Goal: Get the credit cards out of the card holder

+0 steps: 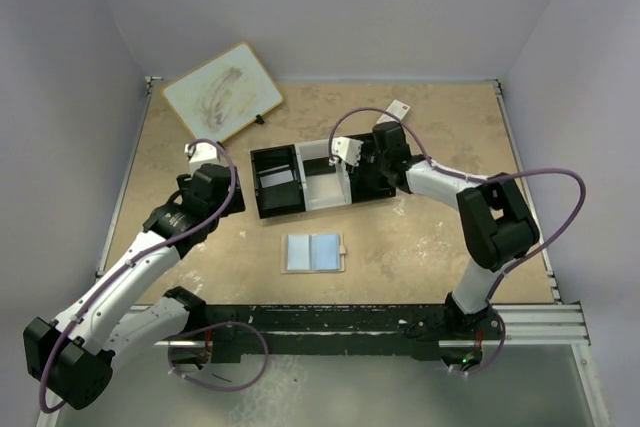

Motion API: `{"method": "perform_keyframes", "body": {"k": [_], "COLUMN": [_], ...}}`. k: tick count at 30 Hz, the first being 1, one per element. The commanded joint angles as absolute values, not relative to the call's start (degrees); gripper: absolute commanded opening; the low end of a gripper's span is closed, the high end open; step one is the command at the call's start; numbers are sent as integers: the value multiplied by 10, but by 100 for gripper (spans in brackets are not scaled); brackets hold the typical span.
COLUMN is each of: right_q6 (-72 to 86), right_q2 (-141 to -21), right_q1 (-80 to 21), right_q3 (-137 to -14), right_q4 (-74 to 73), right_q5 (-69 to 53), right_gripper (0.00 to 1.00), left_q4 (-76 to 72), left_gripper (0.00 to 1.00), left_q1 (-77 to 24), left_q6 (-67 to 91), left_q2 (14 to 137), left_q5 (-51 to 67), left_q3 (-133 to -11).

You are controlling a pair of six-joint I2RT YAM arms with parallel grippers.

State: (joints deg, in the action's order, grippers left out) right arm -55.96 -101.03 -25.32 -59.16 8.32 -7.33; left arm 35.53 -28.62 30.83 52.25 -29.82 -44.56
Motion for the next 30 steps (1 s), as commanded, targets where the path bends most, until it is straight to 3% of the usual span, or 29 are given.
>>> {"method": "perform_keyframes", "body": {"k": [1,4,6,8,11,14,22,30], "right_q6": [-420,-233,-68,6,96,145,176,174], "right_q2": [-959,-963,-991,-1020,-998,-966,-1005,-1046], "right_q1": [-251,-249,-247,-247,-248,-248,-247,-252], "right_q3": [-609,-646,-711,-752,-698,-650,-644,-664], "right_q4": [134,117,15,-71,-36,-18,-26,-16], "right_q5": [-52,11,26,6,20,48,86,106], "right_gripper": [45,44,42,24,27,27,14,12], "left_q4": [344,344,345,344,344,343,343,342], "left_gripper": [72,72,72,72,72,72,72,72], "left_q1": [-284,-284,-284,-283,-284,-284,-284,-284], "left_q6": [299,299,300,300,300,299,299,299], "left_q2": [521,522,521,520,518,517,517,523], "left_q5": [-297,-297,-297,-296,-294,-294,-292,-292], "left_q3": [-457,-457,-457,-457,-457,-456,-455,-456]}}
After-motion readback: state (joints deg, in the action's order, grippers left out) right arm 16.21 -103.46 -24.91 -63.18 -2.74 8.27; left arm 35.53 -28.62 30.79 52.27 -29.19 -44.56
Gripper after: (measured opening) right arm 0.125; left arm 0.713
